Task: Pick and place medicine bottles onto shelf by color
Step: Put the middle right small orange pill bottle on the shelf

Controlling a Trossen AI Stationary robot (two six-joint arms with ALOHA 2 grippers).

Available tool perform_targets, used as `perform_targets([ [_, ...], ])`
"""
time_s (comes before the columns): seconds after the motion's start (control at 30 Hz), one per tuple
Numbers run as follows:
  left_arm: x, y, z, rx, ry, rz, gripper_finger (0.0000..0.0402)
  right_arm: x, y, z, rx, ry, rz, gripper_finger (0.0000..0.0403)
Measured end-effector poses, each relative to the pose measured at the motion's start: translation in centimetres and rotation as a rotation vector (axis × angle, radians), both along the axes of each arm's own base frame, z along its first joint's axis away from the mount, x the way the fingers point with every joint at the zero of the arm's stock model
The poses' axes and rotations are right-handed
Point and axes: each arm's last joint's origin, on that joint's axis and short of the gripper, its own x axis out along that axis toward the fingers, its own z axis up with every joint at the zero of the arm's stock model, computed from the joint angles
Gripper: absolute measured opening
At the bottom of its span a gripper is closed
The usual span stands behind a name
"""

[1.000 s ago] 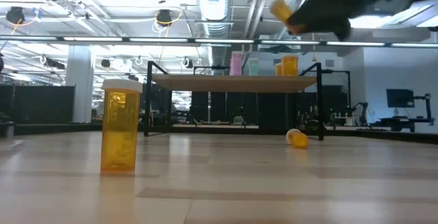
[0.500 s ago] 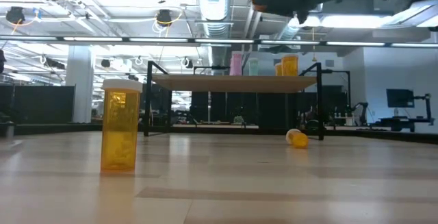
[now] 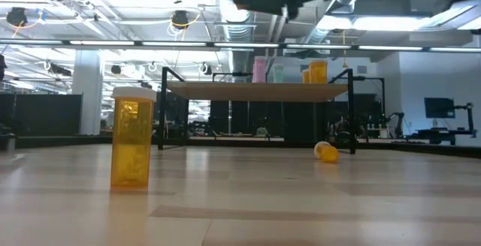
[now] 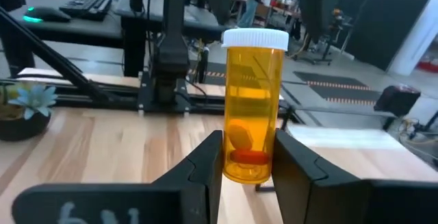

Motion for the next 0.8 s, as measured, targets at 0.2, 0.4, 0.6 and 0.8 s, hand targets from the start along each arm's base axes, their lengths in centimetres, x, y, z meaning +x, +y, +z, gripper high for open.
perform_targets([
  [0.2, -0.2, 0.0, -0.2, -0.032, 0.033, 0.021, 0.0218, 2.1, -0.4, -0.1, -0.009, 0.027, -0.018, 0.0118],
  [0.4, -0.4, 0.1, -0.5, -0.002, 0.079, 0.067, 0.0218, 3.7, -1.0, -0.6, -0.010, 0.058, -0.047, 0.0118],
  [0.6, -0.8, 0.3, -0.9, 0.025, 0.132, 0.145, 0.0218, 3.8, -1.4, -0.7, -0.011, 0.068, -0.059, 0.0118],
  [0.8, -0.9, 0.3, -1.0, 0.036, 0.145, 0.157, 0.0218, 3.7, -1.5, -0.1, -0.007, 0.039, -0.063, 0.0118],
])
